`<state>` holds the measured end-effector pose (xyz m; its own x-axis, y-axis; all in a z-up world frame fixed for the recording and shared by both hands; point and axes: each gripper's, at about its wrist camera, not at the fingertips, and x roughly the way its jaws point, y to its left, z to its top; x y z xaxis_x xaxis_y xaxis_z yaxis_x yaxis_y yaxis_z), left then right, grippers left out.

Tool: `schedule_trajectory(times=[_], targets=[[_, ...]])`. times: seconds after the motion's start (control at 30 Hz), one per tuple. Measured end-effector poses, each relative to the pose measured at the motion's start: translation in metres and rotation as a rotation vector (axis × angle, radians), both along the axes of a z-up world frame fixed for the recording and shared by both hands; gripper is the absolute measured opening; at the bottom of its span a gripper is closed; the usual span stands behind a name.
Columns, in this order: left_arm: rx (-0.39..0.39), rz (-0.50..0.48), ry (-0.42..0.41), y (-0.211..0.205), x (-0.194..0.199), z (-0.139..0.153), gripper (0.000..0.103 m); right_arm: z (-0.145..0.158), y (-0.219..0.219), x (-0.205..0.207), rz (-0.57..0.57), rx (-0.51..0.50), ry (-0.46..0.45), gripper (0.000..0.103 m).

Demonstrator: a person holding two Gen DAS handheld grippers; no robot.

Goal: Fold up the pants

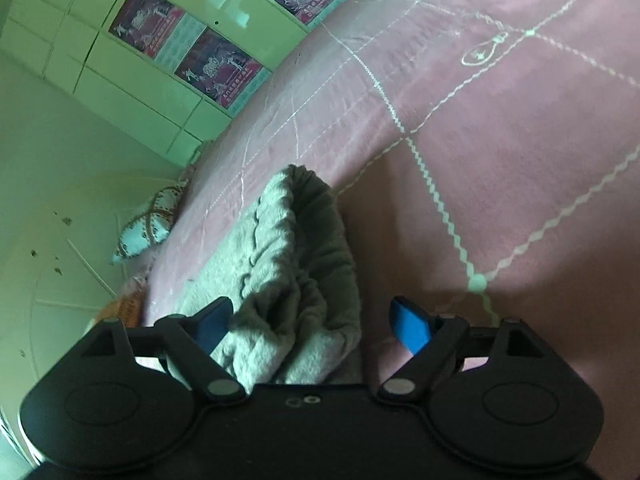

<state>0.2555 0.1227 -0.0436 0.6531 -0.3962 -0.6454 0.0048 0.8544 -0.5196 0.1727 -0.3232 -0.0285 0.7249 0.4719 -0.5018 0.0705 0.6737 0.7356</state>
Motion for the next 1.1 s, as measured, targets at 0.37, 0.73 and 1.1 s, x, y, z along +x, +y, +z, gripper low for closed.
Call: schedule_trajectory(times=[0.37,0.73,1.1], targets=[[-0.273,-0.116,0.069,-0.004,0.035,-0.022,0.083,-0.016,0.010,0.028,0.141,0.150,0.072,0.085],[-0.319,-0.098,-0.105,-0.001,0.061,0.015,0.024,0.050,0.048,0.075,0.320,-0.023,-0.050,0.036],[0.091,0.168,-0.065,0.030,0.173,0.033,0.096,0.073,0.053,0.217,0.138,-0.253,-0.098,0.093]])
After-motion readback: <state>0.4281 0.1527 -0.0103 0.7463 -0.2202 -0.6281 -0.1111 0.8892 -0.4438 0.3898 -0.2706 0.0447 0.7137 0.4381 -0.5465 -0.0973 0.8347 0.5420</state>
